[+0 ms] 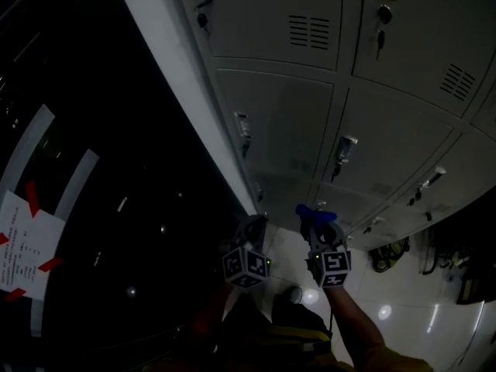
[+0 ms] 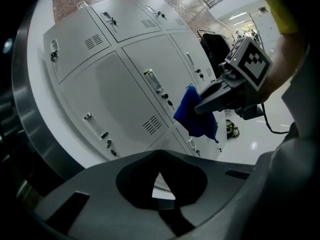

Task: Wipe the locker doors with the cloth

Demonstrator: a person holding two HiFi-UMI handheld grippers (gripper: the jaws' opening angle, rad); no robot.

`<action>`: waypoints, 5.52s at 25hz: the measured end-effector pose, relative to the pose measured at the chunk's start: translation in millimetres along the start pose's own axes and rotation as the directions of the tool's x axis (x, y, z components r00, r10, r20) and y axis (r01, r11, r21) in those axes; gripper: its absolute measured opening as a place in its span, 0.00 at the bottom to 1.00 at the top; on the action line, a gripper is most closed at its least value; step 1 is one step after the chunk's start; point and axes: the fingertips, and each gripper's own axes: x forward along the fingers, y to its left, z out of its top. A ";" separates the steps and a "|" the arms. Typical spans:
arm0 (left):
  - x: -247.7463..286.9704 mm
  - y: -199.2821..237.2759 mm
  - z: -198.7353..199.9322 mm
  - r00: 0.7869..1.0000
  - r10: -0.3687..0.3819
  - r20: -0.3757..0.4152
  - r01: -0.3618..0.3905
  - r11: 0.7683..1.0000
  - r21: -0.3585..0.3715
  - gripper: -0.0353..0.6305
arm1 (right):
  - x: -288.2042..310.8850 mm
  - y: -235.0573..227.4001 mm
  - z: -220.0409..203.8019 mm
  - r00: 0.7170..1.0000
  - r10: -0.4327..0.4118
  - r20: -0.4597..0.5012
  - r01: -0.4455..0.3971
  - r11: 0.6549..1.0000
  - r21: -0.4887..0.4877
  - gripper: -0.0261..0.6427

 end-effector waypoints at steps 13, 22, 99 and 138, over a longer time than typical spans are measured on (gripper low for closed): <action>78.6 18.7 -4.1 0.969 -0.232 0.090 0.225 0.971 0.079 0.06 | 51.6 -10.2 -9.9 0.972 -0.225 -0.072 0.227 0.974 0.022 0.14; 157.6 7.8 -58.0 0.957 -0.279 0.083 0.277 0.960 0.043 0.06 | 126.8 -39.9 -51.5 0.961 -0.274 -0.041 0.275 0.961 0.008 0.14; 267.9 -28.4 -219.3 0.977 -0.212 0.004 0.207 0.952 -0.227 0.06 | 244.2 30.4 -83.7 0.972 -0.175 0.154 0.183 0.982 -0.037 0.14; 215.2 -14.5 -249.5 0.991 -0.073 -0.116 0.020 0.915 -0.402 0.06 | 302.7 79.2 -103.6 0.993 0.041 0.108 -0.032 0.996 -0.082 0.14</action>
